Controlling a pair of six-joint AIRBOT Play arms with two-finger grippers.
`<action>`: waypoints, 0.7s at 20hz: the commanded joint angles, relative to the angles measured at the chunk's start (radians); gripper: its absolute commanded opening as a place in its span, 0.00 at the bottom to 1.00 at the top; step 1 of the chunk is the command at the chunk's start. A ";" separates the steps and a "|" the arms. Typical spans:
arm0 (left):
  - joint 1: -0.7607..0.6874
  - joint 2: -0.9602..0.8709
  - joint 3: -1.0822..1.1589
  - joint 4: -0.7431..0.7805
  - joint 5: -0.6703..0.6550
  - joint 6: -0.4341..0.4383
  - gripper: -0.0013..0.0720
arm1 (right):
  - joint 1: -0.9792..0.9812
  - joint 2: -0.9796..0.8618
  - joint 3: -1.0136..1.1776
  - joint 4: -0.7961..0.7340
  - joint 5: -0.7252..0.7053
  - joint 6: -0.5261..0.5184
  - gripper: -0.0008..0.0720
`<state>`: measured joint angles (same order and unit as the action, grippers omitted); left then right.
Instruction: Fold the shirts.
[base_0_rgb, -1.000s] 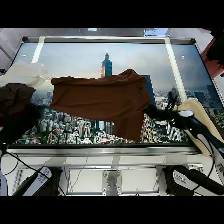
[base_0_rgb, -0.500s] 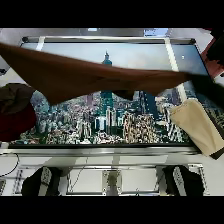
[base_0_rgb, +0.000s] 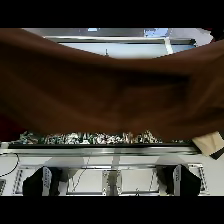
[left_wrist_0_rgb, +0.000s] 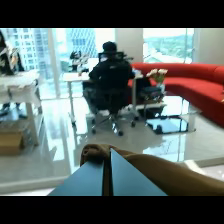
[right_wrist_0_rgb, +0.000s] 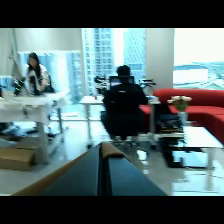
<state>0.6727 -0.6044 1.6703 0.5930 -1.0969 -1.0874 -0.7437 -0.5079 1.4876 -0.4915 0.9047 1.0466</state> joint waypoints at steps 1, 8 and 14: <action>0.000 -0.096 0.036 0.060 -0.125 -0.079 0.04 | -0.007 -0.199 0.070 0.301 0.129 -0.058 0.04; -0.343 -0.482 -0.081 0.335 -0.335 -0.111 0.04 | 0.465 -0.681 0.046 -0.029 0.277 -0.013 0.04; -0.568 -0.873 -0.227 0.800 0.010 -0.438 0.04 | 0.669 -1.003 0.002 -0.282 0.003 0.084 0.04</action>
<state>0.1841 -1.3056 1.4834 1.1877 -1.2350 -1.3441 -0.1604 -1.3609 1.5017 -0.6632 1.0237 1.0901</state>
